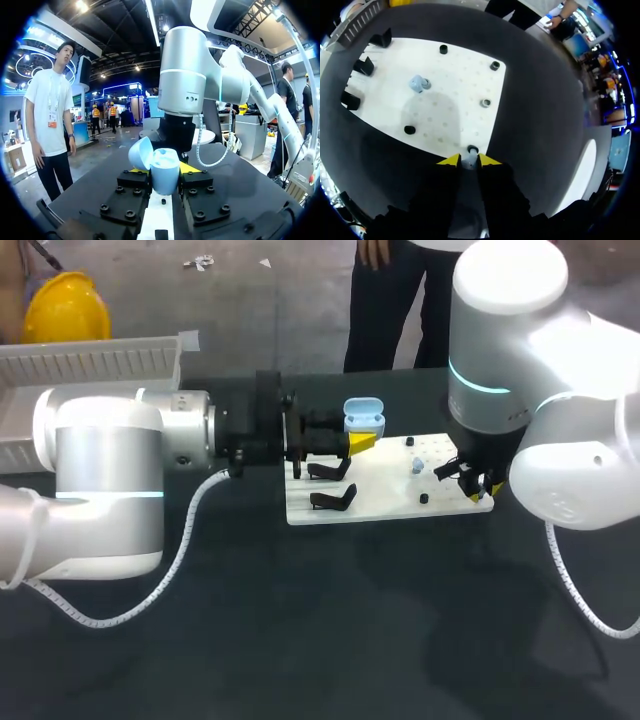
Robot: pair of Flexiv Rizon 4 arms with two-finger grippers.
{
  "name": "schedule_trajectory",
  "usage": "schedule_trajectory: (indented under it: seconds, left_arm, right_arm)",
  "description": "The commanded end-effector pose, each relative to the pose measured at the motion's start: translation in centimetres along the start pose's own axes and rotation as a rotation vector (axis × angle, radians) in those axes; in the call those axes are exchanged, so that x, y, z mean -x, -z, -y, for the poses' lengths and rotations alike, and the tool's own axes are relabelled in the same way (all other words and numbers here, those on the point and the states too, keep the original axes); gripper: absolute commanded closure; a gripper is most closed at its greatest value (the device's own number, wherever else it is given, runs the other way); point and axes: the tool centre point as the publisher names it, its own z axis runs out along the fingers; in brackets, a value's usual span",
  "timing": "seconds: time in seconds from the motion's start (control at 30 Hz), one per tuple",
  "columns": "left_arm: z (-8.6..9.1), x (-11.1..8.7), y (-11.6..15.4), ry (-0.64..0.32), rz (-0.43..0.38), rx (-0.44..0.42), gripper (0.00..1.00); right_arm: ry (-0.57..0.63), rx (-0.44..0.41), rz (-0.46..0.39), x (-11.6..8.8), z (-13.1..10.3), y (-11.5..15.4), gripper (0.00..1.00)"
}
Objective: Pick up each earbud case from the left stands, insert the matching earbuds, close the lid, and place the case in the box.
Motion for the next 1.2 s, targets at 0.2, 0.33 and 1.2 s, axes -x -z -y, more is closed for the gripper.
schedule_trajectory:
  seconds: [0.2,0.33,1.2]
  left_arm:
    - [0.2,-0.1,0.0,-0.004,0.006,0.01,1.0]
    - [0.2,-0.1,0.0,-0.004,0.006,0.01,1.0]
    - [0.2,-0.1,0.0,-0.004,0.006,0.01,1.0]
  right_arm:
    - [-0.002,-0.004,-0.016,0.0,-0.2,0.2,1.0]
    - [-0.013,-0.017,-0.018,-0.3,0.1,1.5,1.0]
    - [-0.054,0.073,-0.027,-0.1,-4.0,17.7,1.0]
